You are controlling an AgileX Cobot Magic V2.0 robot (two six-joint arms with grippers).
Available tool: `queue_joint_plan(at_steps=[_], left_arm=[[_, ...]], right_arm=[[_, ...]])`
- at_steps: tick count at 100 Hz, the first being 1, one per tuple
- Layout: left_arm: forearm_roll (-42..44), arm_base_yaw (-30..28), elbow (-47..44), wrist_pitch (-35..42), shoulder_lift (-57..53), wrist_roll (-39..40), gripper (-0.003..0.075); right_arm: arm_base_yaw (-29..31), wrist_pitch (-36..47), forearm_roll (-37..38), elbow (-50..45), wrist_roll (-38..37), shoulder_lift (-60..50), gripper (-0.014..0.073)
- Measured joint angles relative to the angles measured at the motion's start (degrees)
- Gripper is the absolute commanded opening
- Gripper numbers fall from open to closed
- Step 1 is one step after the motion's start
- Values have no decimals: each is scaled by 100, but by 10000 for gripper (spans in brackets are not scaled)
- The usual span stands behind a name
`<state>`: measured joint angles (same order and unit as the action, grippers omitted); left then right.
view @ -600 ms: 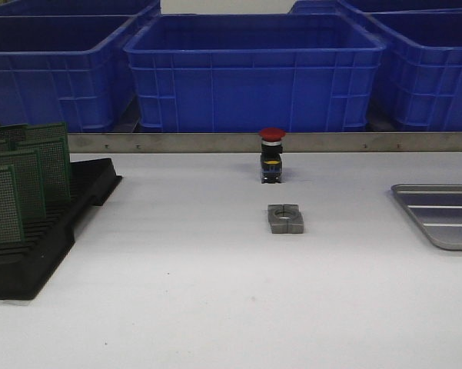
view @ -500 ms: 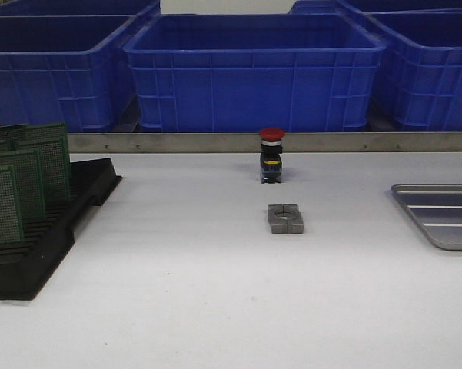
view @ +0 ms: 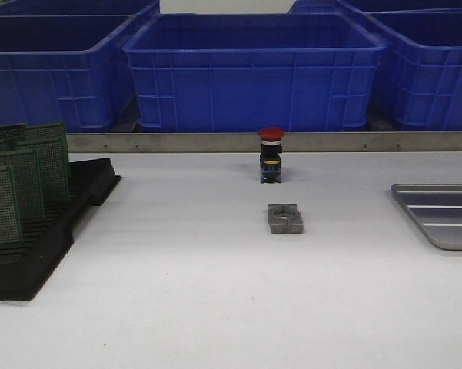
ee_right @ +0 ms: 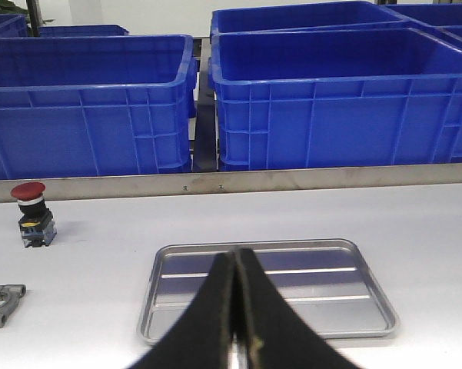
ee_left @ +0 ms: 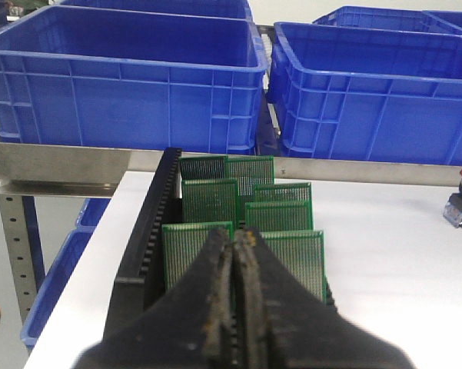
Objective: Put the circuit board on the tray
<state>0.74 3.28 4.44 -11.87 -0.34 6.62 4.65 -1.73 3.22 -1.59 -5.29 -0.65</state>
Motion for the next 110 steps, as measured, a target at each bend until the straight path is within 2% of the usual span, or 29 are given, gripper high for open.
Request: queue_joint_plan(at_steps=[22,54,61,75,80,85,96,110], left_arm=[[-9,0,1203,-792,379,0,-20],[-9,0,2752,-2257,2425,-50,-10],[-23,0,3022,-2506,2868,-171,42],[-156,0,3476,-2899,3666,-530,232],[-227,0,3603,-2989,3912,-767,293],[-310,0,3714,-3055,4145,-1062,319],[-565,0,3933,-3211,4633,-1992,314],[-1064,0,4134,-3455,5221,-3961,314]], right_arm=[[0,0,0,0,0,0,-113],[0,0,0,0,0,0,-113],[0,0,0,0,0,0,-113],[0,0,0,0,0,0,-113],[0,0,0,0,0,0,-113],[0,0,0,0,0,0,-113],[0,0,0,0,0,0,-113],[0,0,0,0,0,0,-113]])
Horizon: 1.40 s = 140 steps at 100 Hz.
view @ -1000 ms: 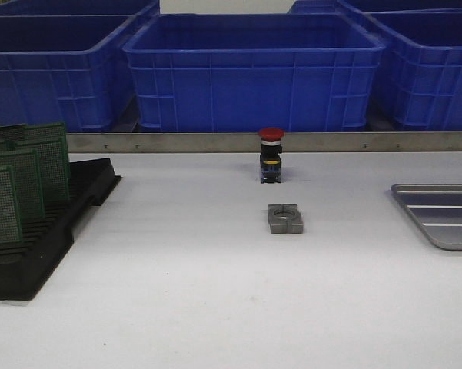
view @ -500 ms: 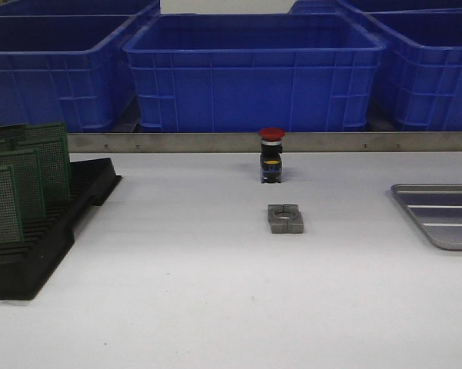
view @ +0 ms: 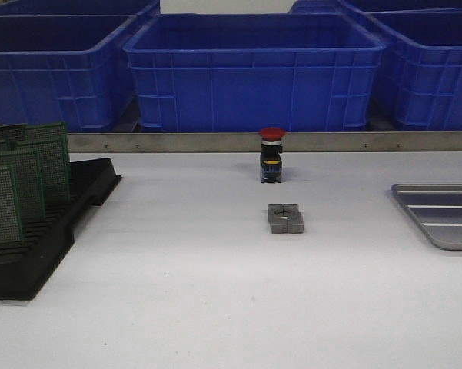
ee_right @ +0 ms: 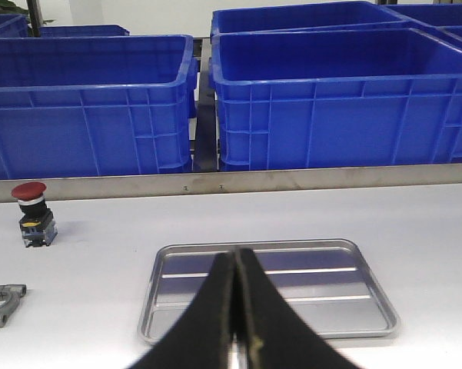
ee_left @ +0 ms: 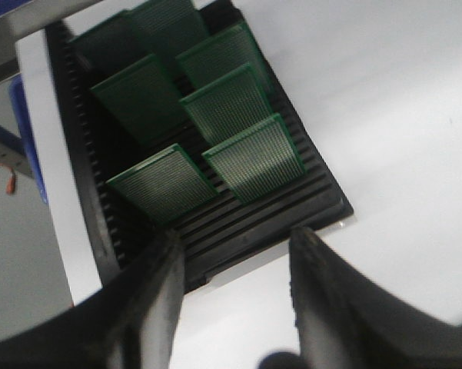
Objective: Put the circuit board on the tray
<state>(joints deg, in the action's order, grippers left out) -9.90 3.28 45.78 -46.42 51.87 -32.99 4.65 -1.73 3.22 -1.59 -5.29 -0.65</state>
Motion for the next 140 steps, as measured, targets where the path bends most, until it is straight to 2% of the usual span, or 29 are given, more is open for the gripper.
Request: queue_joint_plan(at_steps=[19,26,31,51,94,140], left_arm=[[-910,0,46,-103,699,-3581,314],[-1061,0,69,-89,951,-4345,314],[-1098,0,108,-56,1137,-4610,314],[-1109,0,608,-111,1935,-4898,314],[-881,0,2036,-986,3605,-5029,314],[-841,0,2426,-1026,4471,-5175,314]], right_arm=[[0,0,0,0,0,0,-113],[0,0,0,0,0,0,-113],[0,0,0,0,0,0,-113],[0,0,0,0,0,0,-113],[0,0,0,0,0,0,-113],[0,0,0,0,0,0,-113]])
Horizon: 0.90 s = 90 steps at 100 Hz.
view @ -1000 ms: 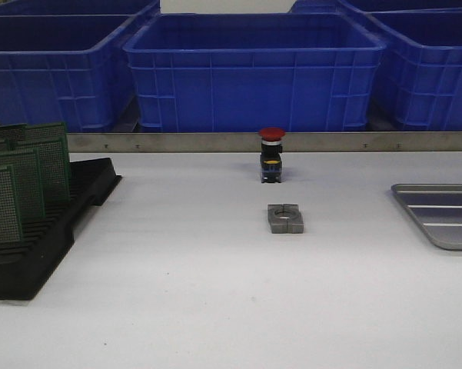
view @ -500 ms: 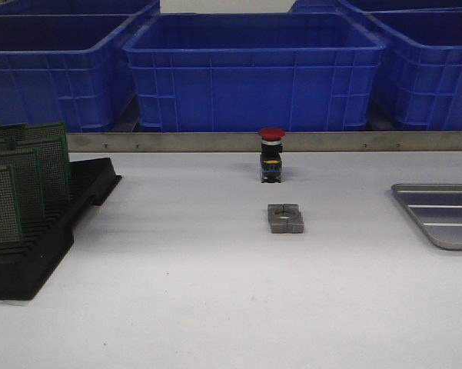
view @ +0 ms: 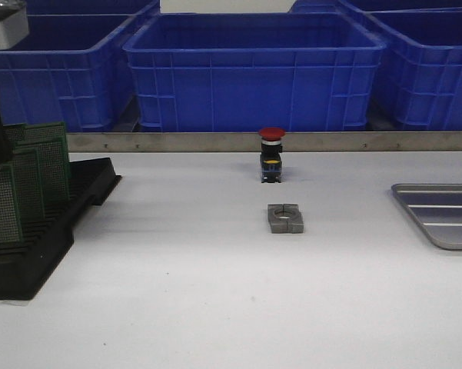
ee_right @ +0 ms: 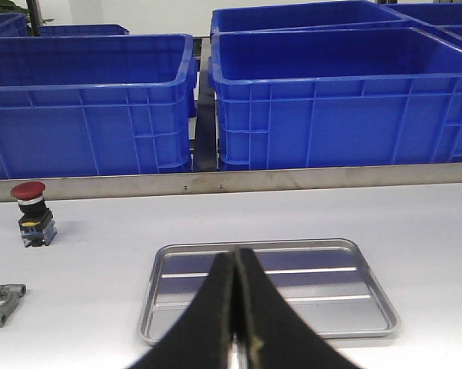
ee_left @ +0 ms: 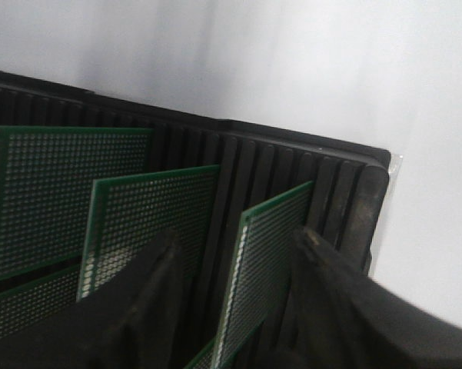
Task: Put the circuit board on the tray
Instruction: 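Reach the left gripper into the black rack and grasp a green circuit board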
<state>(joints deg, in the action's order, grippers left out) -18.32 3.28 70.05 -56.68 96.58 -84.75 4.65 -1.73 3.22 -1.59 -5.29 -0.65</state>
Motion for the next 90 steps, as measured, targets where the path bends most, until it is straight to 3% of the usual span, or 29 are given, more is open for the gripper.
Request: queue_joint_plan(at_steps=[28,53,90], left_arm=[[0,0,0,-95,280,0,280],[0,0,9,-141,305,0,-22],[96,0,158,-699,286,-89,-20]], right_arm=[[0,0,0,0,0,0,-113],[0,0,0,0,0,0,-113],[0,0,0,0,0,0,-113]])
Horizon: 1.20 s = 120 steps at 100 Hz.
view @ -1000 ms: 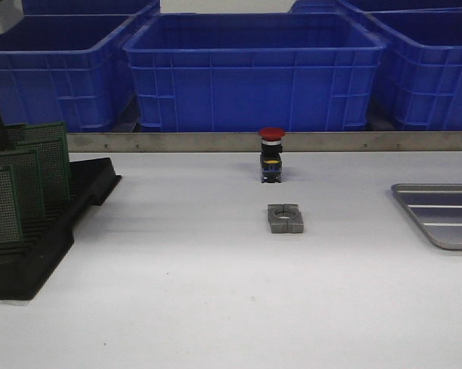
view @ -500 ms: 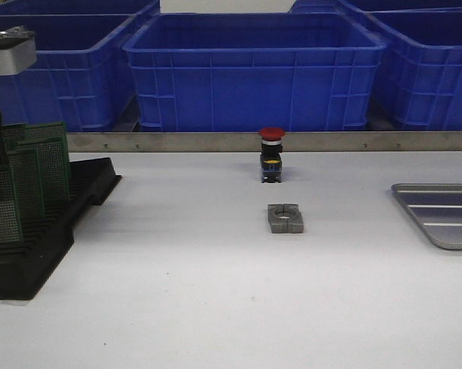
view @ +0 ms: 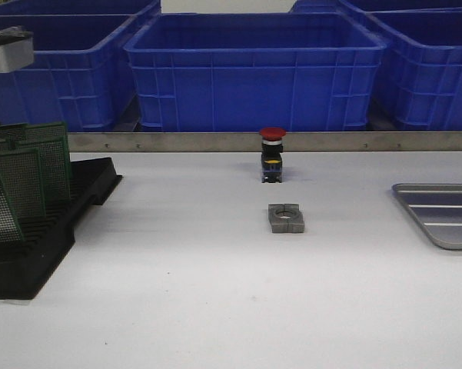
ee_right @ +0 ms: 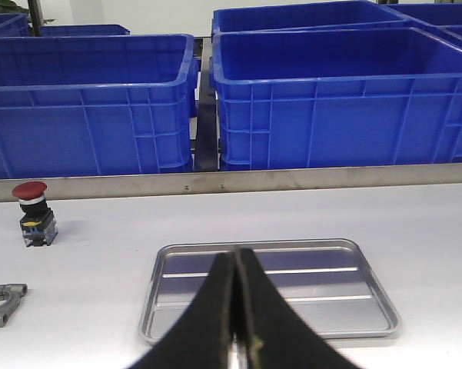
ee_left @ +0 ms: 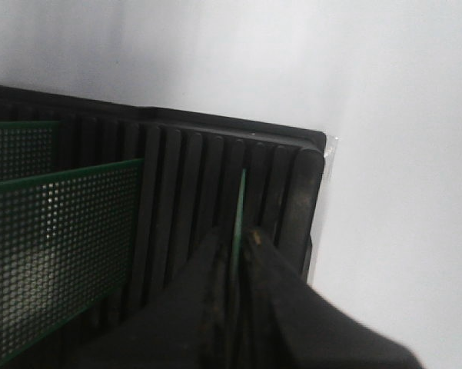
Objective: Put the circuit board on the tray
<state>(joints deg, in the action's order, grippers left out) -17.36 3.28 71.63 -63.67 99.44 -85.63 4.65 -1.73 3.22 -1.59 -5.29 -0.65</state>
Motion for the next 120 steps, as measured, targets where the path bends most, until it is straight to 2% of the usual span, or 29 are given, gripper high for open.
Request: queue_joint_plan(at_steps=[13,33,51,87,106,120], left_arm=[[-65,0,424,-456,-86,58,-20],[-318,201,871,-569,-403,96,-20],[-720,903,889,-609,-483,106,-20],[-2197,2381,889,-609,-483,119,-20],[-2575,2819,889,-407,-483,119,-20],[-2820,2870,889,-312,-483,119,-20]], right_arm=[[0,0,0,0,0,0,-113],[0,0,0,0,0,0,-113],[0,0,0,0,0,0,-113],[0,0,0,0,0,0,-113],[0,0,0,0,0,0,-113],[0,0,-11,0,0,0,-111]])
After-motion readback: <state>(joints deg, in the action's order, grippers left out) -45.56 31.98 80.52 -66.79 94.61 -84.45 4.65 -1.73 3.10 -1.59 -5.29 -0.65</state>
